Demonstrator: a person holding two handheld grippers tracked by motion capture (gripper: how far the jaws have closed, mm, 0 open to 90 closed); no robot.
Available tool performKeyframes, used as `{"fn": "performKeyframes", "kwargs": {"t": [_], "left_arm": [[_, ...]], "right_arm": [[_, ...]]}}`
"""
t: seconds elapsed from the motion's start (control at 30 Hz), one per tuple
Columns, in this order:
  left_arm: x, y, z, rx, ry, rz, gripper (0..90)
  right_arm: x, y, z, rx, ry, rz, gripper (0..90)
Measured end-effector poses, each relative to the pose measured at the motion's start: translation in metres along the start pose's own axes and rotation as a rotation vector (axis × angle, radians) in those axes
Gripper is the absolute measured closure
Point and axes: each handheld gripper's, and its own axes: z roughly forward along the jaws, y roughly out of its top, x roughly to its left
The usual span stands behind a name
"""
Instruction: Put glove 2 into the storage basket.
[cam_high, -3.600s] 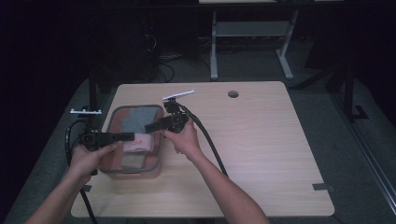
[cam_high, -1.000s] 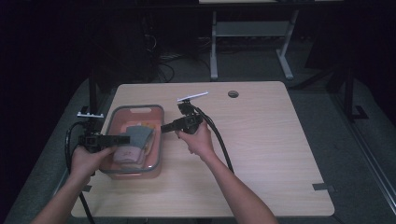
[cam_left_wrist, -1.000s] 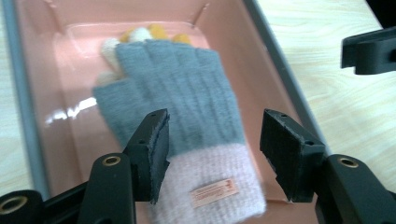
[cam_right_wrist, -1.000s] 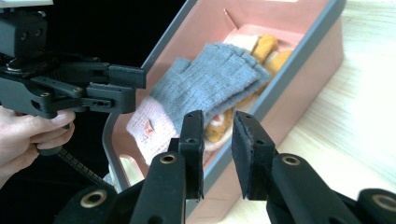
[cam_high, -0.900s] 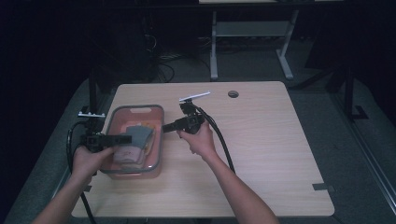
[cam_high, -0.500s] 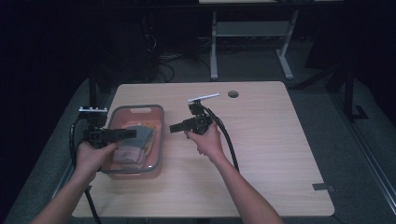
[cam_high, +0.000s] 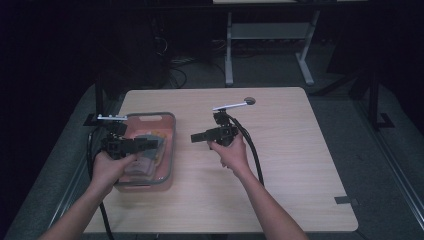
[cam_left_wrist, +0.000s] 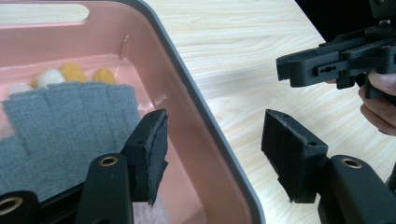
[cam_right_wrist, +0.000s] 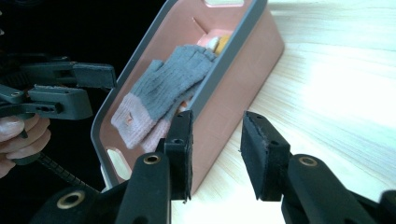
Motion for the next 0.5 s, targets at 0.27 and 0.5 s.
{"fn": "performKeyframes", "kwargs": {"t": [0.27,0.5], "left_arm": [[-0.002,0.001,0.003,-0.002,-0.005,0.001,40.2],[-0.007,0.003,0.007,0.000,-0.025,0.008,40.1]], "right_arm": [[-0.006,-0.003,-0.011,-0.012,-0.010,0.008,62.3],[-0.010,-0.005,-0.018,-0.023,-0.024,0.010,61.0]]}}
